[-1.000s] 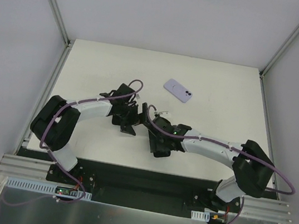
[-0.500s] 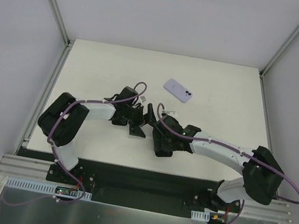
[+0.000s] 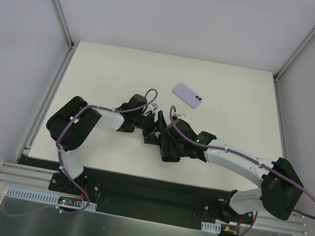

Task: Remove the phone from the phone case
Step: Pick up the phone at the center of the board, then adjust the phone.

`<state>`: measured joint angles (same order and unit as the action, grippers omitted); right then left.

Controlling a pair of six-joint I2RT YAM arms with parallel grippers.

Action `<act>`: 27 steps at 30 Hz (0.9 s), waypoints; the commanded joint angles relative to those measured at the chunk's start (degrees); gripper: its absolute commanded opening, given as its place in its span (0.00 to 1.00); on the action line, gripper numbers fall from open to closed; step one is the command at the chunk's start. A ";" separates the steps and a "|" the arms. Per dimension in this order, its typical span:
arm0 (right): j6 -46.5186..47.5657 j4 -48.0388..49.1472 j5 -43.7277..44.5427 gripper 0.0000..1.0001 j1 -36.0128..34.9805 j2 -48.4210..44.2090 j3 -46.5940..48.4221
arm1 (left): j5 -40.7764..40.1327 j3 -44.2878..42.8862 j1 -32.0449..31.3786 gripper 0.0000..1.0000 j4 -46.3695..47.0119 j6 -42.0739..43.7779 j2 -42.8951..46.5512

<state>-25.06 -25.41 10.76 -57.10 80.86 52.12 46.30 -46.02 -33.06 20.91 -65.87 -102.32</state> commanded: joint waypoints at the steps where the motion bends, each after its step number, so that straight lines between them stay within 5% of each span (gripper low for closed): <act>1: -1.48 4.40 -1.01 0.39 0.15 -0.88 1.06 | 2.83 0.58 -0.78 0.68 9.66 -5.31 -1.12; 8: -1.48 5.19 -1.36 0.47 0.15 -1.58 0.35 | 3.53 0.67 -0.87 0.23 12.75 -8.05 -1.57; 10: -0.96 4.58 -1.01 0.64 0.15 -2.19 0.53 | 3.44 0.41 -0.78 0.02 12.76 -8.75 -1.39; 12: -0.34 3.36 0.47 0.81 0.15 -2.89 0.97 | 3.27 0.14 -0.78 0.00 11.88 -9.36 -0.95; 16: 3.60 -2.52 6.80 0.93 -1.60 -4.48 3.16 | -0.06 -1.69 -0.60 0.00 3.03 -8.32 0.72; 27: 17.40 -7.81 27.52 0.87 -16.26 1.22 9.22 | -5.69 -7.33 -0.60 0.00 -14.75 -7.17 5.64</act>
<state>-14.55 -30.11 27.29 -68.77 78.74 57.95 41.32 -50.22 -33.39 10.79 -72.60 -101.12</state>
